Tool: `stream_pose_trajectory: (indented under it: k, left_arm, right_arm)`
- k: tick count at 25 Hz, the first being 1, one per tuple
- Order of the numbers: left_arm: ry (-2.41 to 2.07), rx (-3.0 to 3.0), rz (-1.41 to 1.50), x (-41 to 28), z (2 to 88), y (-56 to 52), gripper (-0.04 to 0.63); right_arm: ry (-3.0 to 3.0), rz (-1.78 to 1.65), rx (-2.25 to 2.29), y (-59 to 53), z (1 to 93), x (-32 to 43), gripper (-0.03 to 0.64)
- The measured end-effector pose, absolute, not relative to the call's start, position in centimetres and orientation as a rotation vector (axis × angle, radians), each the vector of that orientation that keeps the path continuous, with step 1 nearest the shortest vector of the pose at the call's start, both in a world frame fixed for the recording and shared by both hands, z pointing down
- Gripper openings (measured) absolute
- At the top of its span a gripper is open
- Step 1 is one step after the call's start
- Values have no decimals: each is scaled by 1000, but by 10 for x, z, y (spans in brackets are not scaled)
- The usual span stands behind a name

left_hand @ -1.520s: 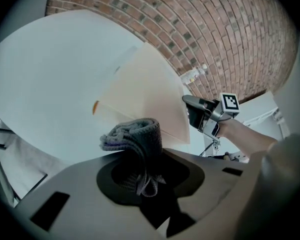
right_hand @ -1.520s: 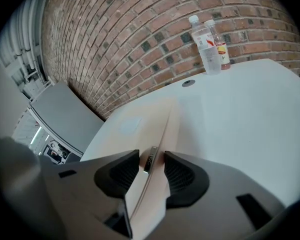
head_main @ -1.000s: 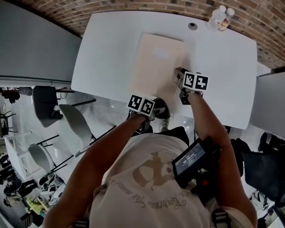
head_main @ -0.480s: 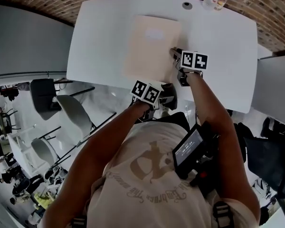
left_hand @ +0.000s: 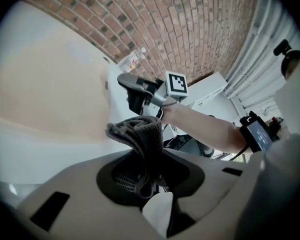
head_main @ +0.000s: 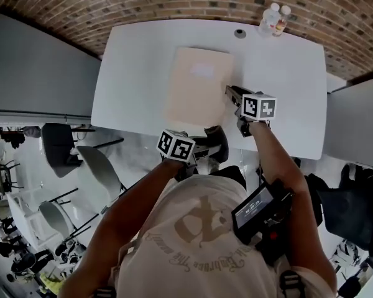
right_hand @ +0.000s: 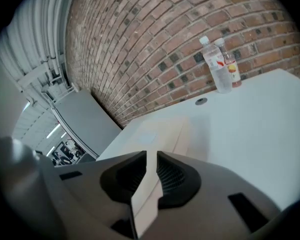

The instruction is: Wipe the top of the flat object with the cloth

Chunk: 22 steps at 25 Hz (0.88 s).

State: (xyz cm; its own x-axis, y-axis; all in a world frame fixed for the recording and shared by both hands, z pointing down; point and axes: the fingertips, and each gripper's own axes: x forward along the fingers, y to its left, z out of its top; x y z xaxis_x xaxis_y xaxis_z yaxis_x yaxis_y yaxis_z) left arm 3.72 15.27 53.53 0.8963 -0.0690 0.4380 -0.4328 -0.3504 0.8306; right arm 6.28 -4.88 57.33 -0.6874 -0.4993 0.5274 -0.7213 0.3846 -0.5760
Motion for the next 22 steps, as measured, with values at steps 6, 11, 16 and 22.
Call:
stream_pose_trajectory:
  k: [6,11,16,22]
  left_arm:
    - [-566,2027,317,-28,514,119,112]
    - [-822,2099,300,-105,498,75,112]
    - [-1013,2147,275,-150,483,49,112]
    - [-1050,2231,302,-164,470,42,112]
  right_arm:
    - [-2413,1005,1109,-24,542,72,37]
    - [-2475,910,1117,-18,504,53,28]
    - [-2559,793,1114,-8,463,40,21]
    - [-2620,691,1137,10,432,27,21]
